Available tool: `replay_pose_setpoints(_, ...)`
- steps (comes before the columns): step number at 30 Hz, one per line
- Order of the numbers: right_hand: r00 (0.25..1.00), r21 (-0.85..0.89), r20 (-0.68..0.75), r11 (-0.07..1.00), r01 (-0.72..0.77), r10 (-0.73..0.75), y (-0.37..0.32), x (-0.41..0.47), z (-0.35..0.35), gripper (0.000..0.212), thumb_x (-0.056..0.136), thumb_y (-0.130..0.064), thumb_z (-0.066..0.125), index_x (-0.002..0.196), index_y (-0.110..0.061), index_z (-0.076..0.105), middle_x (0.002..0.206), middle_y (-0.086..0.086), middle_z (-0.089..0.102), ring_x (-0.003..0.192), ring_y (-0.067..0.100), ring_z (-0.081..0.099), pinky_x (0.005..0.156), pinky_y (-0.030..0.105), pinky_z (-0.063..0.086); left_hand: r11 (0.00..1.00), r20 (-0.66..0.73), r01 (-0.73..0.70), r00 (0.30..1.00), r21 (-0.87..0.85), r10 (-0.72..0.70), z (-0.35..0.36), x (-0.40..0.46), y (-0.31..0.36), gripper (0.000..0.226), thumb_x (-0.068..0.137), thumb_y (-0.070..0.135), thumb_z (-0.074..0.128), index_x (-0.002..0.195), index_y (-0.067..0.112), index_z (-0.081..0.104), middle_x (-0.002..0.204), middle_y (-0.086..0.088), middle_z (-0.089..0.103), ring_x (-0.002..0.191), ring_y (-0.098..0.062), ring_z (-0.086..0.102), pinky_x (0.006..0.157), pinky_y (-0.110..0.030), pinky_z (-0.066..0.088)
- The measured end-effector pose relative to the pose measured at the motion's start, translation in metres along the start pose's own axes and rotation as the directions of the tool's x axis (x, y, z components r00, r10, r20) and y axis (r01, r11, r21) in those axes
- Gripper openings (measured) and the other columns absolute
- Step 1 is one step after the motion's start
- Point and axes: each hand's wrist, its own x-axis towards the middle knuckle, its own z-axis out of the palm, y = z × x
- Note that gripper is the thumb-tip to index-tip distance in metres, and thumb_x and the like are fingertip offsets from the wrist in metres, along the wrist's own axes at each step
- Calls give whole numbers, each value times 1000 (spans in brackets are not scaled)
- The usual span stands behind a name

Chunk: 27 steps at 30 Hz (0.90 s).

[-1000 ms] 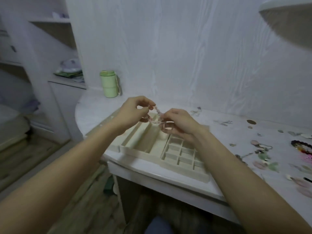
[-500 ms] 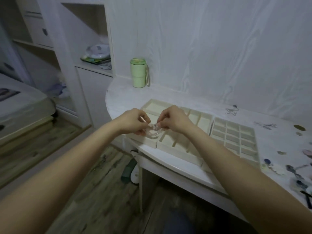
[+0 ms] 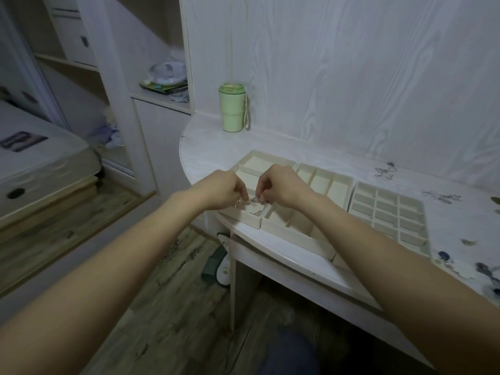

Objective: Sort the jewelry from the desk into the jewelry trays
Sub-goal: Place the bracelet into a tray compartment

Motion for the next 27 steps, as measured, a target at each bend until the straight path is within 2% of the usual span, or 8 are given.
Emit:
replay_pose_setpoints(6,996,-47,-67,997,59,-62,7,-1,0,21,81,8,57,90,-3,72,91,9,70,81,16,60,58,8,38,980,134,-153,982,130,135,8,-6,6,56,89,-3,35,121,34,61,122,9,60,114,-18,42,86,-23,30)
replay_pose_setpoints(8,994,-55,-75,996,72,-76,9,-1,1,21,82,6,57,95,-3,71,94,10,69,85,18,60,60,13,39,978,131,-161,981,136,143,6,-8,7,58,87,-4,34,120,35,61,119,12,62,112,-14,42,87,-24,29)
replay_pose_setpoints(11,993,-54,-73,994,91,-95,8,-2,1,21,84,3,59,101,-3,69,100,12,67,95,22,61,80,26,47,986,129,-151,982,74,141,2,-11,10,57,83,-8,35,113,28,67,115,13,64,99,-3,46,82,-19,31)
replay_pose_setpoints(14,991,-90,-74,990,106,-112,9,-2,3,23,85,2,57,104,-4,69,107,13,64,102,23,59,89,30,47,992,121,-121,985,-31,124,3,-9,8,56,77,-12,34,104,24,68,105,11,67,99,-5,56,80,-17,36)
replay_pose_setpoints(16,990,-125,-94,988,95,-108,11,-2,4,25,86,2,55,105,-7,69,110,11,61,103,23,58,86,26,45,995,72,-90,993,-44,93,3,-8,5,53,78,-12,34,104,22,66,102,8,67,105,-10,57,82,-22,40)
replay_pose_setpoints(19,993,-147,-83,987,68,-81,12,-5,3,24,85,2,54,100,-9,70,105,8,62,97,22,59,80,26,43,991,-5,-64,998,121,65,-1,-7,2,51,81,-6,38,113,25,64,117,4,62,114,-18,47,89,-32,34)
replay_pose_setpoints(24,999,-164,14,985,48,-46,6,-4,4,26,85,2,53,90,-14,74,94,7,70,86,22,64,76,32,53,975,131,-106,988,194,81,-2,-10,1,61,83,-5,35,113,40,63,129,11,54,118,-15,35,91,-32,23)
replay_pose_setpoints(27,1000,-225,5,974,-10,11,1,-2,7,7,85,-11,63,85,-16,68,92,7,68,86,25,64,68,33,51,971,127,-109,988,213,83,0,-10,-2,57,83,-3,37,111,38,64,129,11,54,120,-14,34,95,-32,22)
